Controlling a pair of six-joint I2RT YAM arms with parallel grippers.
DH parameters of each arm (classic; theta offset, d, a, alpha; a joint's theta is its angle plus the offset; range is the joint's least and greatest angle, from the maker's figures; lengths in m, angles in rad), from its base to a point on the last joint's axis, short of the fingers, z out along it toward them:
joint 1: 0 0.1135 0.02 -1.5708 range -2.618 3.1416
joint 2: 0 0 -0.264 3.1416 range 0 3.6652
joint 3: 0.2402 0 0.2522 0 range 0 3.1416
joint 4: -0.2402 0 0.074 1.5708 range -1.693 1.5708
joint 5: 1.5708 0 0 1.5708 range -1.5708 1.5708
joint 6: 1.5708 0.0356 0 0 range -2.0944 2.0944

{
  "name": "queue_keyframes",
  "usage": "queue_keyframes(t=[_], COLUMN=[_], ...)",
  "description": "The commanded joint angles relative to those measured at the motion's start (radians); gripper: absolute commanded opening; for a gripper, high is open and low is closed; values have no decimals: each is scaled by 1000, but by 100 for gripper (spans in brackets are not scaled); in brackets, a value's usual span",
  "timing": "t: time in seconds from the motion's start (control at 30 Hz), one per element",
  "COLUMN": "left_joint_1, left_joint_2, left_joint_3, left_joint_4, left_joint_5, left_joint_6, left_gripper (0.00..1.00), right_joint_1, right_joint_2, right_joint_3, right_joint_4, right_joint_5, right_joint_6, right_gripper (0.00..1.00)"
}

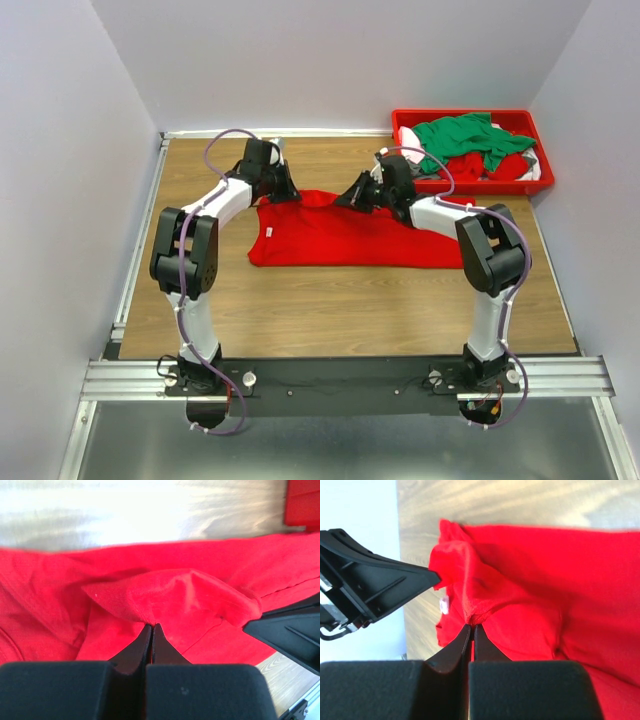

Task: Fold and stack the t-shirts
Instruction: Fold the tshirt

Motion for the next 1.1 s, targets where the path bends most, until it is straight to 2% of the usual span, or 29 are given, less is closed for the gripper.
queue_keyframes(t=[0.0,0.3,0.77,1.07], left_joint_1=[8,13,35,34], left_joint_2=[20,92,-11,-43], left_joint_3=[81,172,45,-61], left_joint_4=[-8,-39,-57,-50], left_joint_5=[4,21,50,117], left_joint_6=[53,101,122,131], left_gripper=[0,0,0,0], right_joint_1=[5,5,-3,-3], right_joint_2=[6,37,-34,-66], right_joint_3=[50,74,-33,-85], right_joint_4=[-22,-25,-43,-63], right_joint_5=[54,71,19,-27], right_joint_6=[-28,-14,-14,-22], right_gripper=[7,7,7,7])
